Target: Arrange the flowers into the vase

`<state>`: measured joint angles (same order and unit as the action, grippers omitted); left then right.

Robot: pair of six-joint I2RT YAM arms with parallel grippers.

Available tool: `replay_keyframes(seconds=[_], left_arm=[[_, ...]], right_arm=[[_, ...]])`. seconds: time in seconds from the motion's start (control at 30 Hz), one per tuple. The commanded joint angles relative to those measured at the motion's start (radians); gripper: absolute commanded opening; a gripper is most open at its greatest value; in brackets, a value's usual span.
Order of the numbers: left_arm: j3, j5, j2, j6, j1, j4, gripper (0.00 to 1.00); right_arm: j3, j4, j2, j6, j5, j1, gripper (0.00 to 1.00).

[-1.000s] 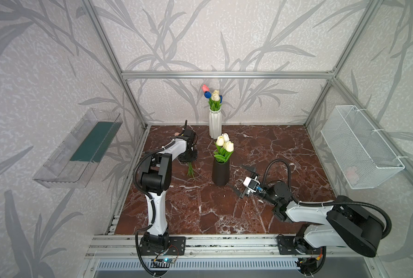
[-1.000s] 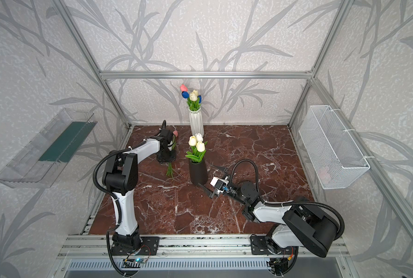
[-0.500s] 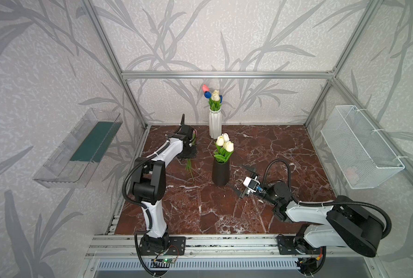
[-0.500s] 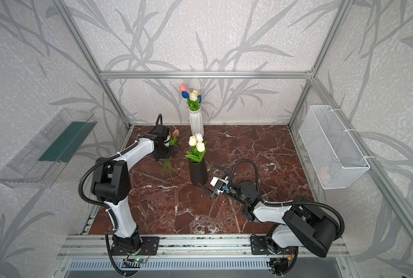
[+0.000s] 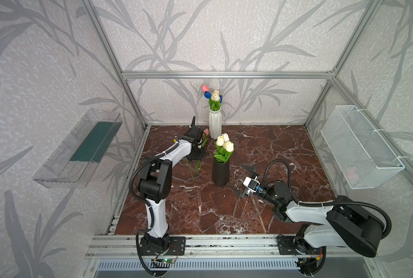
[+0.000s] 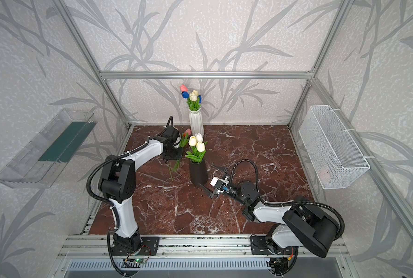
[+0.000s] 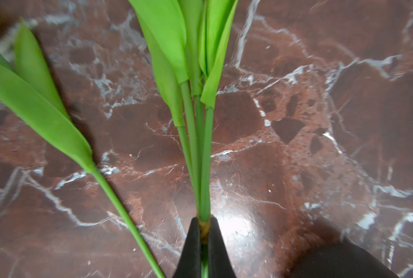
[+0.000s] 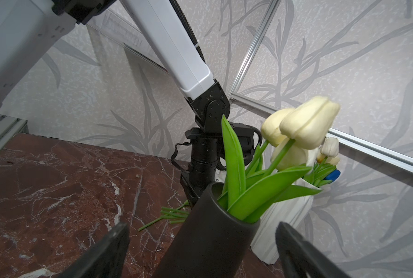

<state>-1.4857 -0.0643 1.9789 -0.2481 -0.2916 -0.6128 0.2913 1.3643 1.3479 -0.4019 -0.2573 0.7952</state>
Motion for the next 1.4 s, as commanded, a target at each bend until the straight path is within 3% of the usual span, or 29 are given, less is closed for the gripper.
replay_keyframes(seconds=[0.0, 0.1, 0.2, 0.43, 0.57, 0.77, 0.9, 1.03, 1.2, 1.37], left_arm=[[-0.021, -0.009, 0.006, -0.033, 0.005, 0.002, 0.18], [-0.011, -0.011, 0.007, -0.025, 0.005, 0.003, 0.43], [-0.034, 0.001, 0.026, -0.015, 0.006, -0.022, 0.54], [-0.155, -0.009, 0.155, -0.013, 0.006, -0.104, 0.56], [-0.195, -0.008, 0.212, -0.023, 0.005, -0.141, 0.49], [-0.2, 0.042, 0.236, -0.03, -0.001, -0.193, 0.28], [-0.192, 0.031, 0.247, -0.031, 0.006, -0.194, 0.08], [-0.152, 0.018, 0.2, -0.04, 0.017, -0.143, 0.0], [0.024, 0.012, -0.064, -0.052, 0.028, 0.064, 0.0], [0.338, 0.002, -0.469, -0.042, 0.022, 0.486, 0.0]], right_arm=[[-0.009, 0.042, -0.007, -0.014, 0.016, 0.009, 0.95], [-0.009, 0.042, -0.006, -0.014, 0.014, 0.009, 0.95], [-0.007, 0.042, 0.0, -0.011, 0.013, 0.009, 0.95], [-0.007, 0.043, -0.003, -0.009, 0.01, 0.008, 0.95], [-0.007, 0.042, -0.004, -0.008, 0.01, 0.009, 0.95], [-0.007, 0.042, 0.0, -0.008, 0.01, 0.01, 0.95], [-0.009, 0.042, -0.004, -0.007, 0.01, 0.01, 0.95], [-0.009, 0.043, -0.009, -0.009, 0.013, 0.009, 0.95], [-0.009, 0.043, -0.007, -0.009, 0.015, 0.01, 0.95], [-0.009, 0.042, -0.015, -0.011, 0.019, 0.011, 0.95]])
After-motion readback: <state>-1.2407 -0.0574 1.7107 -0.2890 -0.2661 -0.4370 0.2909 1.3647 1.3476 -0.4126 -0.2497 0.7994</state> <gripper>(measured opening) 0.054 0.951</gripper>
